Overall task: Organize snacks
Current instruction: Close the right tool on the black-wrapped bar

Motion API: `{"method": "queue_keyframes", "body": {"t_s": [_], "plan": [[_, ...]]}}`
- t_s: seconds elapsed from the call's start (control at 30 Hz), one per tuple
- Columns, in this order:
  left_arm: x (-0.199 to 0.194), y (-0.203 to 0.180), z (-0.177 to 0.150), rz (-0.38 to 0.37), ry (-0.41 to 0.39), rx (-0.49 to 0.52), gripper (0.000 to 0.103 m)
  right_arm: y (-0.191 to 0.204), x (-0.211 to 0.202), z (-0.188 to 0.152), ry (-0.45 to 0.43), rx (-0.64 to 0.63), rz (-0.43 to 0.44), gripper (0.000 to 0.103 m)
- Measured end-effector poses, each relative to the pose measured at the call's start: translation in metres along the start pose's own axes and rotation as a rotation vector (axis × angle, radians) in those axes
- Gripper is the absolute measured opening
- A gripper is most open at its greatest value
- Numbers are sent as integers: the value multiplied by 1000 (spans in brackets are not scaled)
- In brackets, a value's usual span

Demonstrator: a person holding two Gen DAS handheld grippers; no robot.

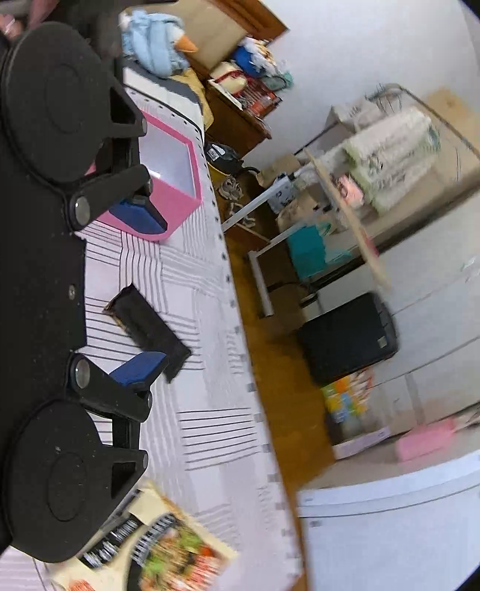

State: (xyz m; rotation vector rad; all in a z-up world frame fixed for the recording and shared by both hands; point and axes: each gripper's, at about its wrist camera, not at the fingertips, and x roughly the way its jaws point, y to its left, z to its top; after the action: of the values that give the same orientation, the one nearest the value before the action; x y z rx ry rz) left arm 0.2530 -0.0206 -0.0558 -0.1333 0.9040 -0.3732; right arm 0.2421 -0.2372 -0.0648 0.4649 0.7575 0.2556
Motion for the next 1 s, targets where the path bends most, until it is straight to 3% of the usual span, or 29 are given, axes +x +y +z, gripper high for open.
{"method": "queue_keyframes", "body": {"t_s": [0.1,0.33,0.5,0.7,0.8,0.93,1.0], "plan": [[42,-9,1,26,31,-8,50,-14,26,-2,40,42,-15,69],[100,-21,-2,39,-30,46,51,-44,70,-11,62,106,-4,66],[126,-23,-7,91,-42,152,51,-66,89,-22,71,142,-4,66],[149,-6,1,114,-35,135,54,-78,99,-25,78,128,1,66],[160,3,3,60,21,91,59,-78,104,-26,97,125,20,66],[163,5,5,-112,130,21,64,-81,109,-30,122,138,34,66],[161,-3,2,-97,131,69,62,-80,109,-32,126,142,33,66]]}}
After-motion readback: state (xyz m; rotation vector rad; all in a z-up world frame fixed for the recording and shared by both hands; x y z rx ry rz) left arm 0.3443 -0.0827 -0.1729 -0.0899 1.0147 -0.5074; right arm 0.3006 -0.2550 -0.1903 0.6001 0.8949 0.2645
